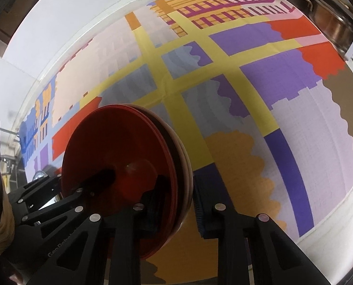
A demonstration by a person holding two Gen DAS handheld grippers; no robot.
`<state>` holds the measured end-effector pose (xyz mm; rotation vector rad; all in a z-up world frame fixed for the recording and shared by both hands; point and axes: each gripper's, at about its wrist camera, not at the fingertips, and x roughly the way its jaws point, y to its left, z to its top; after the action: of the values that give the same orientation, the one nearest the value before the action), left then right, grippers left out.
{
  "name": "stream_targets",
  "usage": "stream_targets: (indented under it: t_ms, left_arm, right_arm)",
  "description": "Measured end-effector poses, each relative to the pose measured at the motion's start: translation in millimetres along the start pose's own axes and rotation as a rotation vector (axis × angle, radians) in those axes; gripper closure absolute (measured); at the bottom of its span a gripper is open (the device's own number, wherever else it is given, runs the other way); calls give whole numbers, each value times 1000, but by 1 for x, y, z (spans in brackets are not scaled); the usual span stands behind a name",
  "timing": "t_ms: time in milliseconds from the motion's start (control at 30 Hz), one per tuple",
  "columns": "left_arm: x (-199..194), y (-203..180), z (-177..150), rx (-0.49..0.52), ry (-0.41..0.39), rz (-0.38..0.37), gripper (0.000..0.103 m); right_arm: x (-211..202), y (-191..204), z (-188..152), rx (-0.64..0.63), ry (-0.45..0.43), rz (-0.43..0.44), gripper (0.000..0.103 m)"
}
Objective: Organize plates and bowls
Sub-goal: 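Carry the nested bowl stack with both grippers over the plate stack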
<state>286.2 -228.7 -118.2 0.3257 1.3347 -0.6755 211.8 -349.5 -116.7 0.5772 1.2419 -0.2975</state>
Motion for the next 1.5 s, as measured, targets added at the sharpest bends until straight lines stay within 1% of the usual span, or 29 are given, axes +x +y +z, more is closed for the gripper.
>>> stream_targets:
  t_ms: [300, 433, 700, 1000, 1167, 1500]
  left_arm:
    - [-13, 8, -4, -26, -27, 10, 72]
    - [-20, 14, -9, -40, -40, 18, 72]
    - [-39, 36, -23, -83, -62, 29, 72]
    - [-66, 72, -48, -170, -102, 48, 72]
    - [-80, 98, -66, -227, -116, 58, 72]
    - [-106, 147, -110, -339, -142, 99, 72]
  right_arm:
    - [-5, 5, -1, -4, 0, -3, 79]
    - [-10, 13, -1, -20, -12, -2, 79]
    - [-15, 33, -2, -41, -9, 23, 79]
    - [-19, 70, -11, -112, 9, 59, 79]
    - [-21, 99, -19, -173, 14, 73, 79]
    - [-15, 158, -41, -284, 45, 118, 79]
